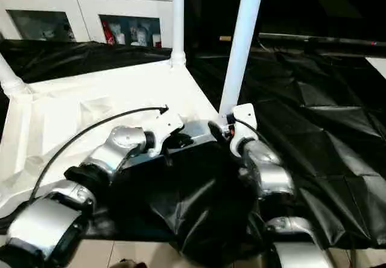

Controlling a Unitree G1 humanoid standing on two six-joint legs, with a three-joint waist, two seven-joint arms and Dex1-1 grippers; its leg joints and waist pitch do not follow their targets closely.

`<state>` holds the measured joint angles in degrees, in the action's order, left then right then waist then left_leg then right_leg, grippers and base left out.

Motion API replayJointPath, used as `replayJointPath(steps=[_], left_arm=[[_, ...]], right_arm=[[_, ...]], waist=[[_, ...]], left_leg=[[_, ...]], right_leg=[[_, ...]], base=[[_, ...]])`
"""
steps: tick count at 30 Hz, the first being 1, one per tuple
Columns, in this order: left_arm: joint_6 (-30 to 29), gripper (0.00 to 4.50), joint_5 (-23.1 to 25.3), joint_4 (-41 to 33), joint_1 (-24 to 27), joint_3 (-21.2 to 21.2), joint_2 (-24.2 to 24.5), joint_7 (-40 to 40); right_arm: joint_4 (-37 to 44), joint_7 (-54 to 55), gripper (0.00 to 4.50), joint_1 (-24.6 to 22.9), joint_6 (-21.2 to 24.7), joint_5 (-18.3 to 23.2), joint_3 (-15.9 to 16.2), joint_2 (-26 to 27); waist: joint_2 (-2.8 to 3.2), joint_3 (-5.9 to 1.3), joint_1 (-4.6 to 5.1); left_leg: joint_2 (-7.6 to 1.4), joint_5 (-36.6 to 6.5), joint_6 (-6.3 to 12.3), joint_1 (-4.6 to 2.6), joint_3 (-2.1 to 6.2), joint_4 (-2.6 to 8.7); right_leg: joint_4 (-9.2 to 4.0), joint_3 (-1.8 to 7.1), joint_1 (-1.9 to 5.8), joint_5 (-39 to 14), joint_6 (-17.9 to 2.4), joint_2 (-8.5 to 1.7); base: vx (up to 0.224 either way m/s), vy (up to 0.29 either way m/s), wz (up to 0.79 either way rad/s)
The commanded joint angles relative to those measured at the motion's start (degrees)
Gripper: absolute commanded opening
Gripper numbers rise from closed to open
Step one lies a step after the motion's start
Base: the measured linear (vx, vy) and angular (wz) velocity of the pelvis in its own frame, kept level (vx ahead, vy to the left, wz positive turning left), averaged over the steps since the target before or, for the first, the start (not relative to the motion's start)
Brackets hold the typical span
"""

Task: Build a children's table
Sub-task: Rotate leg to tighten

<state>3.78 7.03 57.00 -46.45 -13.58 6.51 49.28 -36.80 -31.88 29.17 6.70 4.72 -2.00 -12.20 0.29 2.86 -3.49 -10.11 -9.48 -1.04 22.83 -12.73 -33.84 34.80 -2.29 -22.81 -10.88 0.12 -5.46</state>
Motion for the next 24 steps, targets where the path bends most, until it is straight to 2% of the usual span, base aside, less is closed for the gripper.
replayJointPath(steps=[1,2,3,4,6,9,16,20,24], left_arm=[[3.7,0.0,-2.4,-3.7,1.1,0.1,-0.2,4.9],[4.8,0.0,-3.3,-5.6,2.6,-0.3,1.7,9.2],[5.0,0.0,-3.4,-6.0,2.8,-0.4,2.0,9.9],[5.9,0.0,-4.4,-8.3,4.6,-0.9,4.7,15.1],[6.0,0.0,-5.0,-9.3,5.3,-0.9,6.4,17.8],[5.5,0.0,-6.5,-11.1,6.2,-0.5,8.4,21.8],[3.5,0.0,-8.4,-16.5,8.3,-0.8,11.4,28.0],[3.4,0.0,-8.1,-16.7,8.4,-0.5,11.7,28.1],[2.9,0.0,-8.2,-17.1,8.4,-0.4,11.6,27.3]], right_arm=[[3.8,-12.0,3.78,-1.0,0.1,2.0,7.3,0.6],[5.8,-16.8,3.78,-1.8,0.6,2.8,7.6,-2.1],[6.1,-17.6,3.78,-1.9,0.7,3.0,7.7,-2.5],[8.5,-23.6,3.78,-2.7,1.6,4.0,8.1,-6.1],[9.4,-26.6,3.78,-2.9,1.8,4.5,7.9,-8.2],[10.3,-31.1,3.78,-3.1,1.9,5.3,7.8,-11.2],[11.3,-35.6,3.78,-3.2,2.5,5.7,8.6,-13.7],[11.4,-36.4,3.43,-3.3,2.8,5.7,9.4,-13.6],[12.0,-36.2,3.08,-3.8,3.5,6.0,9.5,-13.1]], waist=[[-0.86,-3.65,-0.11],[-0.94,-3.71,-0.16],[-0.93,-3.67,-0.38],[-0.84,-3.6,-0.5],[-0.6,-3.75,-0.51],[-0.53,-3.74,-0.76],[-0.5,-3.55,-1.74],[-0.57,-3.59,-1.73],[-0.59,-3.68,-1.78]], left_leg=[[-3.28,-15.2,2.64,-1.61,2.32,4.25],[-3.25,-14.6,3.0,-1.52,2.22,4.14],[-3.43,-14.0,3.44,-1.48,2.29,4.17],[-3.64,-13.0,4.58,-1.32,2.1,4.04],[-3.69,-12.4,5.01,-1.45,1.86,3.84],[-3.82,-12.4,4.53,-1.72,1.69,3.77],[-3.95,-14.3,2.32,-2.07,1.62,4.08],[-3.91,-14.6,1.68,-2.06,1.69,4.11],[-3.84,-13.3,2.04,-1.99,1.68,4.0]], right_leg=[[-4.83,1.84,1.93,-12.8,-11.5,-3.6],[-4.68,1.82,2.05,-11.9,-11.8,-3.51],[-4.57,1.79,2.29,-10.9,-12.1,-3.62],[-4.12,1.68,2.31,-8.5,-13.1,-3.32],[-3.82,1.68,1.98,-7.1,-14.2,-3.22],[-3.73,1.69,1.83,-6.9,-15.4,-3.29],[-3.8,1.9,1.46,-9.8,-14.8,-3.35],[-3.84,1.94,1.51,-10.5,-14.3,-3.44],[-3.67,1.9,1.61,-8.8,-14.3,-3.36]], base=[[0.0,0.0,0.0],[0.0,0.0,0.0],[0.0,0.0,0.0],[0.0,0.0,0.0],[0.0,0.0,0.0],[0.0,0.0,0.0],[0.0,0.0,0.0],[0.0,0.0,0.0],[0.0,0.0,0.0]])
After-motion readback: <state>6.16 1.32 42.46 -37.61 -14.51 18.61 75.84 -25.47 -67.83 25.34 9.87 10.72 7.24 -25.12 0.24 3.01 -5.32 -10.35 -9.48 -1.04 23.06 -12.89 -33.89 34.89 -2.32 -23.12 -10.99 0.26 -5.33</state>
